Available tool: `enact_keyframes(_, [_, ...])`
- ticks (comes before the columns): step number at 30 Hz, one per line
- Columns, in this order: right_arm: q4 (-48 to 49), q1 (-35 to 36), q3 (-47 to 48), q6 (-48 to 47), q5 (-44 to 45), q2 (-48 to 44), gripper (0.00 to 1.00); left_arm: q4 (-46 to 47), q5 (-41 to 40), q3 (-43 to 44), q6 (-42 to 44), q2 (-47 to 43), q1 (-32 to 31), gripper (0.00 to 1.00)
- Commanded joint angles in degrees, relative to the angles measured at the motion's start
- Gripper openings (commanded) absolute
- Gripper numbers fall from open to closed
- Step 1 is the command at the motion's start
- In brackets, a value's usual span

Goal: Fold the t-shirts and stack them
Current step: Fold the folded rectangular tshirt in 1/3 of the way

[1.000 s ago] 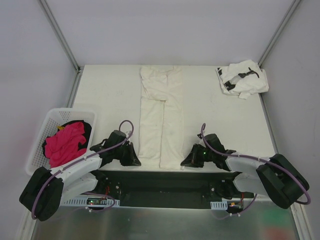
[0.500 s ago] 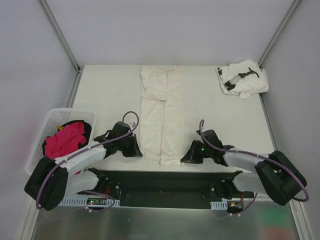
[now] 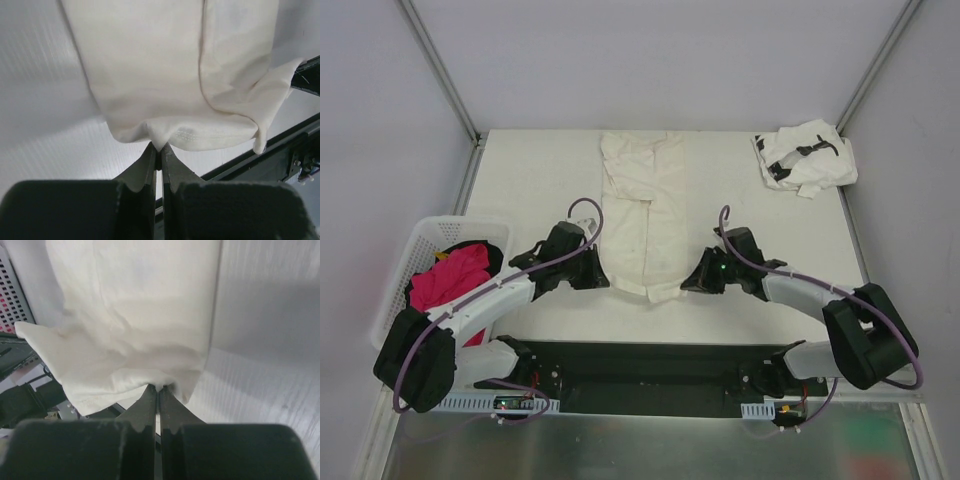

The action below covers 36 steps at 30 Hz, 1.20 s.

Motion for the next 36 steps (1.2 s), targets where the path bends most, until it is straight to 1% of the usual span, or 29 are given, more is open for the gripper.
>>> enact_keyframes(1, [-1.35, -2.62, 5.52, -3.66, -0.67, 1.69, 0.01, 0.70, -5.61, 5.17, 2.44, 1.56, -0.14, 0.00])
enact_keyframes(6, [-3.10, -4.99, 11.04, -5.95, -1.02, 2.74, 0.01, 1.66, -8.00, 9.74, 4.11, 5.25, 0.91, 0.00])
enact_keyframes(10, [-4.07, -7.10, 14.74, -7.36, -1.02, 4.59, 0.01, 2.10, -7.74, 15.01, 4.82, 9.65, 2.76, 0.00])
enact_keyframes(15, [-3.81, -8.34, 19.23, -7.53, -0.85, 8.80, 0.01, 4.38, -8.35, 18.79, 4.99, 14.13, 4.78, 0.00])
enact_keyframes(18, [-2.85, -9.21, 22.39, -7.18, -1.28, 12.32, 0.01, 5.18, -7.30, 21.25, 5.61, 17.03, 6.63, 0.00])
enact_keyframes(23, [-0.83, -9.92, 27.40, -5.87, -1.81, 16.98, 0.01, 6.41, -5.54, 22.58, 5.52, 19.93, 9.88, 0.00])
enact_keyframes(29, [0.06, -11.32, 31.45, -5.25, -2.34, 21.37, 0.01, 7.46, -6.50, 24.42, 6.22, 21.69, 10.85, 0.00])
enact_keyframes(36, [0.23, -12.03, 35.40, -5.16, -2.87, 24.28, 0.01, 7.64, -5.37, 31.45, 7.28, 27.40, 11.20, 0.00])
